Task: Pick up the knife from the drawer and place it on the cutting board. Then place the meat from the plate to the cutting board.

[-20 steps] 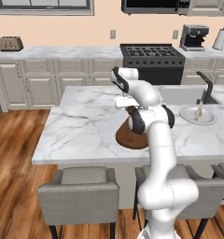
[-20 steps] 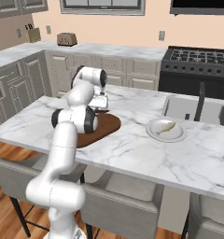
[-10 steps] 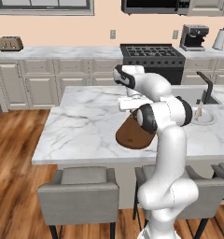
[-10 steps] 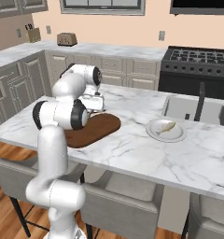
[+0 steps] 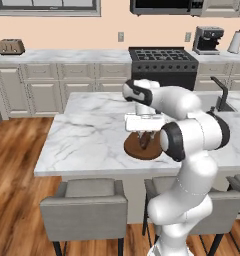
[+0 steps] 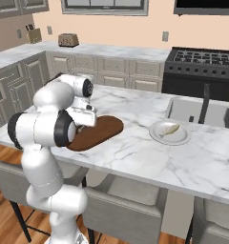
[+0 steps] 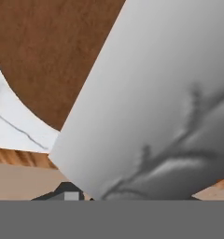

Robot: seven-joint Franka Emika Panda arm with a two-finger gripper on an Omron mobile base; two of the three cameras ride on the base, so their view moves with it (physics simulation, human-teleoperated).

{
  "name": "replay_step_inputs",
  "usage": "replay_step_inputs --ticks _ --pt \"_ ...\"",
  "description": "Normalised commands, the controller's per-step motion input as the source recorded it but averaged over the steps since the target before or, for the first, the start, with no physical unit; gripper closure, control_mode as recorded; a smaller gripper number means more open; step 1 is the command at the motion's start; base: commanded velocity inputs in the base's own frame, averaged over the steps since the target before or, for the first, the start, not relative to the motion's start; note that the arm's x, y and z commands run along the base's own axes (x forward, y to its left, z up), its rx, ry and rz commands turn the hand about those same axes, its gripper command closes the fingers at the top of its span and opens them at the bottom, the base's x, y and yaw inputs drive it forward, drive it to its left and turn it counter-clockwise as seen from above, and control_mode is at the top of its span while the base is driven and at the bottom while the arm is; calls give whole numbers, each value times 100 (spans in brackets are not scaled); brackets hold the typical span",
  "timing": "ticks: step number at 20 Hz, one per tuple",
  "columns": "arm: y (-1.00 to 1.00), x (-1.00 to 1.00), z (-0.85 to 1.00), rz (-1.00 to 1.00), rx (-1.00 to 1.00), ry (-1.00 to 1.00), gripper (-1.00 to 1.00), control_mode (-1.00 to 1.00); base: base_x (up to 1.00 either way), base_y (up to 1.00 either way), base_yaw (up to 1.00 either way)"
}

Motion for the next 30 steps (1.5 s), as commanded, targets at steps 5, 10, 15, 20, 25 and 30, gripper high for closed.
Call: replay_step_inputs --ticks 5,10,15,20,25,30 --pt "31 70 -4 -2 0 -8 100 -100 0 0 0" --pt "-42 10 -4 -2 3 -14 100 -100 0 0 0" --pt "-35 0 -20 0 8 -10 100 -100 0 0 0" --pt "5 33 -49 0 6 -5 100 -100 0 0 0" --pt "0 36 -35 0 7 -7 100 -100 0 0 0" --pt "9 11 -47 0 6 -4 -100 -100 0 0 0"
